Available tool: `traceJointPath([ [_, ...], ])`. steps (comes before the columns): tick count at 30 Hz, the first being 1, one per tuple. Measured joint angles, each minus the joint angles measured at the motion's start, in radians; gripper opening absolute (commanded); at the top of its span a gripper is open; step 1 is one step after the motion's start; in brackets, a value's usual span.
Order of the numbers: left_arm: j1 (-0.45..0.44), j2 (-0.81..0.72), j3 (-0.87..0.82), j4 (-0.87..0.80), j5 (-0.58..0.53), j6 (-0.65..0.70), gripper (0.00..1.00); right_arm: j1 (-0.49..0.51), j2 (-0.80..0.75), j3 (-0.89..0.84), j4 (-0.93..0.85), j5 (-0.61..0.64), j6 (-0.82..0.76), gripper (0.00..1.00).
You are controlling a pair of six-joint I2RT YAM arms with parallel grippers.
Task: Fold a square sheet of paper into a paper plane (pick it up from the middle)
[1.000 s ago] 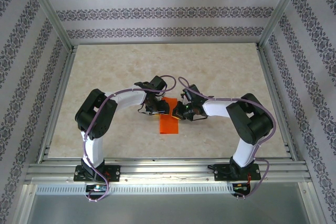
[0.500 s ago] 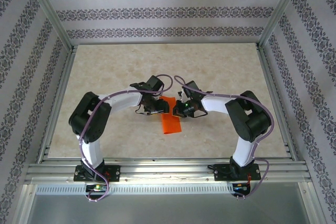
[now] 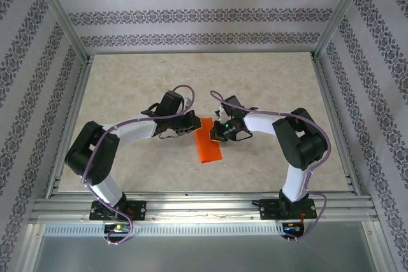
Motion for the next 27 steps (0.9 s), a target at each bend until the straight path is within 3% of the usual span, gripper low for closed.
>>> traceJointPath([
  [14,0.0,0.126,-0.057,0.076,0.021,-0.005,0.0,-0.005,0.0,0.0,-0.003,-0.004,0.001,0.0],
  [27,-0.002,0.108,-0.105,0.09,-0.001,0.058,0.0,-0.005,0.0,-0.001,-0.003,-0.003,0.008,0.0],
])
